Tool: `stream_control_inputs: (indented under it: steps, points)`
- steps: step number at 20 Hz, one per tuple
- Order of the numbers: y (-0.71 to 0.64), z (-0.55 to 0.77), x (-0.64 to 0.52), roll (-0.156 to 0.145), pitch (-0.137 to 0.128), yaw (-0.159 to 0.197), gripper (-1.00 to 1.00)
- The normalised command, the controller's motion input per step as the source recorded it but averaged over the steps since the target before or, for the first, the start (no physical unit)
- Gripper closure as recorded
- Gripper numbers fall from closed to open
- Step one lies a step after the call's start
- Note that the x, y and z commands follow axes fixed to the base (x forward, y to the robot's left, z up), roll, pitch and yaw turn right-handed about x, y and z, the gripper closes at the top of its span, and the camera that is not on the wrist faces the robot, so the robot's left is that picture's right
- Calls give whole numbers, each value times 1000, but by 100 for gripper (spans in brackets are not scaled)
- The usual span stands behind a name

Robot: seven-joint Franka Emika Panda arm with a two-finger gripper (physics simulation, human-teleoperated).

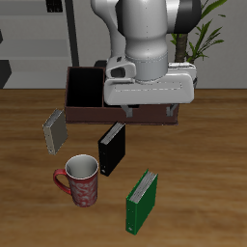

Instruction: Place the green book into the back desk caddy's front compartment

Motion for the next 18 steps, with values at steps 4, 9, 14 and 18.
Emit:
stream_control_inputs:
  steps: [4, 9, 14, 18]
  points:
    - [24, -108, 202, -22, -10, -28, -100]
    - [-5, -165, 289, -58, 5, -93, -100]
    - [-21, -134, 271, -29, -12, -35, -100]
    - [-89, -104, 143, -19, -28, -73, -100]
